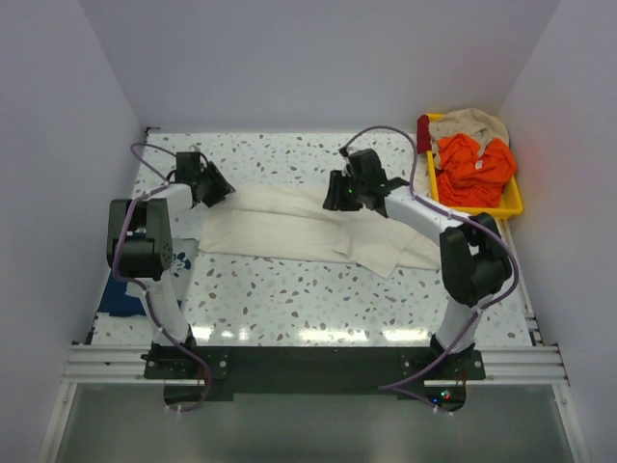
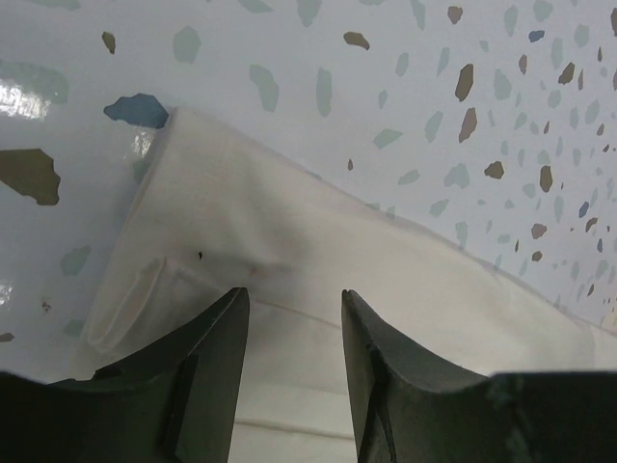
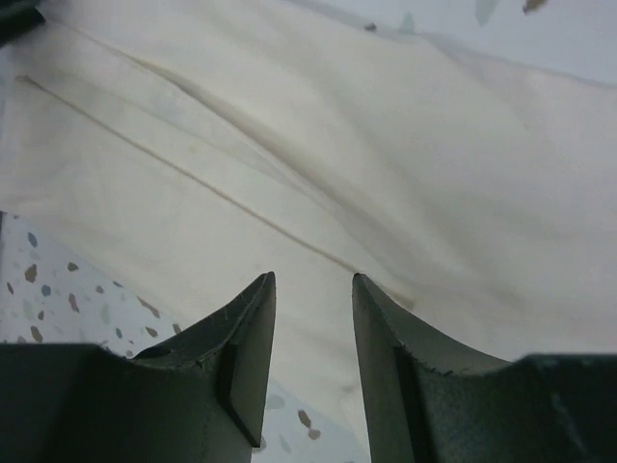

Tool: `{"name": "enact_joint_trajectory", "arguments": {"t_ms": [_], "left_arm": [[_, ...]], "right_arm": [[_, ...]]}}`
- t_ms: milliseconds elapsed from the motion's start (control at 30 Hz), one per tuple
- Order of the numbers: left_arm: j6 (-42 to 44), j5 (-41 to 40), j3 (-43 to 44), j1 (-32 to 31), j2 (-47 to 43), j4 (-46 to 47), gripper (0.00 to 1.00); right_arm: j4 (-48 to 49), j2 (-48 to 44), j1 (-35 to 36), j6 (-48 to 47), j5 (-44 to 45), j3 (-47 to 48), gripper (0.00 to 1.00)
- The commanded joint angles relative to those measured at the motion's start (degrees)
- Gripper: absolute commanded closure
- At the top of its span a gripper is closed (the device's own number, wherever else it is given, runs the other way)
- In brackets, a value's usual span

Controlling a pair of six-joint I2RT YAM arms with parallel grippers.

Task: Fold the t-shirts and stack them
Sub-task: Fold the tshirt

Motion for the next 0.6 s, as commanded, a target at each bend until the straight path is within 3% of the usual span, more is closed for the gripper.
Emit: {"name": "enact_joint_trajectory", "arguments": {"t_ms": [0, 300, 567], "left_arm": [[1.32, -0.68, -1.81, -0.22, -4.02, -0.35, 0.52], [2.2, -1.38, -4.63, -0.31, -9.03, -2.11, 0.53], [1.85, -0.94, -6.3, -0.22, -11.67, -1.67, 0.53]], "right_arm": [[0.47, 8.58, 3.17, 0.69, 2.44, 7.92, 0.59], [2.04, 21.79, 5.73, 1.83, 3.33, 21.93, 0.6], [3.62, 23.13, 8.02, 2.97, 2.27, 20.89, 0.61]]}}
